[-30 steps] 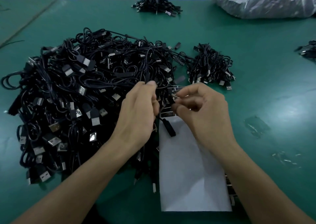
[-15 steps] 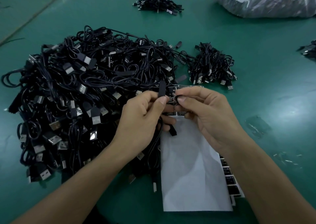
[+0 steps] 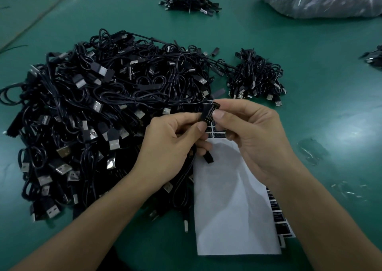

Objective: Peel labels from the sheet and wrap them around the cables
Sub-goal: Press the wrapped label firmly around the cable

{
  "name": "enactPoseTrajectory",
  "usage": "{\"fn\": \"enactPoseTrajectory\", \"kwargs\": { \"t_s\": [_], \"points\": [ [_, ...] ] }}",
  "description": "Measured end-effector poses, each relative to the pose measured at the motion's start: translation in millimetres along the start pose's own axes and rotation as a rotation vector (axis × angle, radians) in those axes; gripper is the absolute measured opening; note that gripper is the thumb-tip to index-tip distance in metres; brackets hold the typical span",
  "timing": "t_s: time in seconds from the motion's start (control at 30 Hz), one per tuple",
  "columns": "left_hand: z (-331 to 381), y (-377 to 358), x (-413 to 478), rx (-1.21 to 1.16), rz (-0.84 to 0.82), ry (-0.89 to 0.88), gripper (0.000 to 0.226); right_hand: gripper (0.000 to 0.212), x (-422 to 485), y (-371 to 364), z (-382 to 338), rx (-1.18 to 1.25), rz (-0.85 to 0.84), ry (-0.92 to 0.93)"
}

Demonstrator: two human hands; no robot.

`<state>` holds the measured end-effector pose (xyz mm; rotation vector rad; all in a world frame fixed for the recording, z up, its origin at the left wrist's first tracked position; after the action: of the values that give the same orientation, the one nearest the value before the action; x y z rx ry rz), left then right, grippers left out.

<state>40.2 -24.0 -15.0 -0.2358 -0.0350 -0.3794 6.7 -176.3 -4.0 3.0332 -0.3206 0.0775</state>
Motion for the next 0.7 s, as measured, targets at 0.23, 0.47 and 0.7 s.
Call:
{"fn": "enactPoseTrajectory", "kwargs": {
  "t_s": [0.23,0.47,0.7],
  "points": [
    [1.8,-3.8,-0.2,-0.055,-0.121,0.055,0.029,0.034,-1.7,-0.7,0.1,-0.012,0.072,-0.058],
    [-1.2,-2.1,0.5,-0.065,-0.107,0.092,0.022,0.034,-2.1,3.4,-5.3,-0.122,0.131,-0.004],
    [0.2,-3.0,-0.4,-0.062,-0.090,0.102,0.019,0.038,-1.7,4.6,-7.2,-0.156,0.138,0.025]
  ]
}}
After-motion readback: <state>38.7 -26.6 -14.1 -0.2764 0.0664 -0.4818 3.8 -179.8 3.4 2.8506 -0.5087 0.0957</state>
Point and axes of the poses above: each hand's wrist, its own x-axis towards the middle knuckle, its own y-axis out of the back of the hand, z = x × y, the point moved 5 cm from there along x, towards the middle knuckle, and after that the axes turned 15 degrees about -x, right-handed, at the moved point
